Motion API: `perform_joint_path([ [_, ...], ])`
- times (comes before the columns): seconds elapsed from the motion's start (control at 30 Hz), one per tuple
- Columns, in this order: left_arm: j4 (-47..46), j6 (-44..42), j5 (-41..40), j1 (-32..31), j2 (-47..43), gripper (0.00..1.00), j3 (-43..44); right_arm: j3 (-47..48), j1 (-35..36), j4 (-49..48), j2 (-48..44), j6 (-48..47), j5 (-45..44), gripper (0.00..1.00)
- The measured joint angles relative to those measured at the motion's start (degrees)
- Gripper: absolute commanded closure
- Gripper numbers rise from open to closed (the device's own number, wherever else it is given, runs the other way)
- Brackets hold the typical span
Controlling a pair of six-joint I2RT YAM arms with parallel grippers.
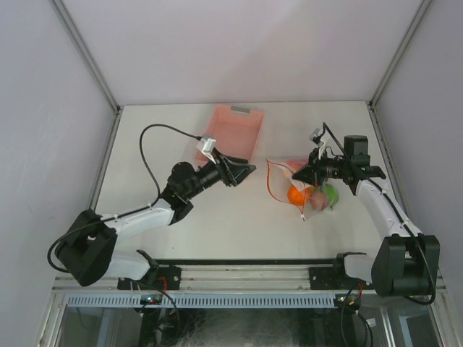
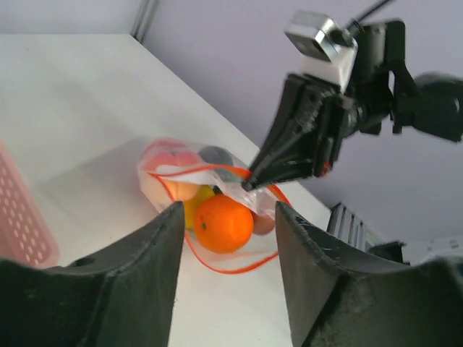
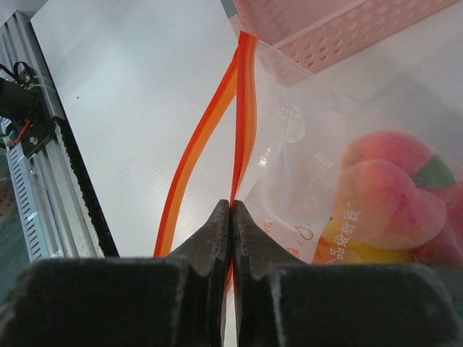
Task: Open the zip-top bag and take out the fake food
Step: Pick up the fake fruit from the zipper food storage bag.
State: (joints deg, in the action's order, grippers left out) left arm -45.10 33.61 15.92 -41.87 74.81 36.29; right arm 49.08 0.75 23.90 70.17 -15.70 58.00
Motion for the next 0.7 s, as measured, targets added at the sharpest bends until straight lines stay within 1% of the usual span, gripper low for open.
perform_joint_path([
  [0.07,-3.56,2.49,1.36,2.47,2.01,0.48,-0.50,0.00,0.00,0.15,0.00,0.00,0.00,1.00],
  [0.13,-3.65,3.30,1.01,3.61,3.10,0.48,-0.55,0.00,0.00,0.24,0.00,-0.02,0.00,1.00],
  [0.17,-2.73,2.80,0.55,3.32,3.08,0.46,-0.55,0.00,0.00,0.26,0.00,-0.04,0.00,1.00],
  [0.23,0.11,-0.09,-1.64,1.42,2.12,0.43,-0.39,0.00,0.02,0.31,0.00,-0.04,0.00,1.00],
  [0.37,9.66,-11.02,-9.51,-6.71,-1.57,0.41,0.98,0.00,0.04,0.33,0.00,-0.07,0.04,1.00],
  [0.43,11.06,-14.27,-10.93,-9.09,-2.43,0.35,1.42,0.00,0.04,0.33,0.00,-0.09,0.07,1.00],
  [0.47,11.17,-15.45,-11.52,-9.44,-2.60,0.34,1.42,0.00,0.04,0.33,0.00,-0.11,0.07,1.00],
  [0.5,11.19,-16.20,-12.11,-9.31,-2.58,0.34,1.42,0.00,0.04,0.33,0.00,-0.15,0.09,1.00],
  [0.6,10.60,-15.96,-12.28,-7.96,-1.70,0.40,1.44,0.00,0.04,0.35,0.00,-0.20,0.17,1.00],
  [0.7,11.43,-15.61,-11.65,-6.97,0.39,0.42,2.45,0.00,0.04,0.33,0.00,-0.22,0.17,1.00],
])
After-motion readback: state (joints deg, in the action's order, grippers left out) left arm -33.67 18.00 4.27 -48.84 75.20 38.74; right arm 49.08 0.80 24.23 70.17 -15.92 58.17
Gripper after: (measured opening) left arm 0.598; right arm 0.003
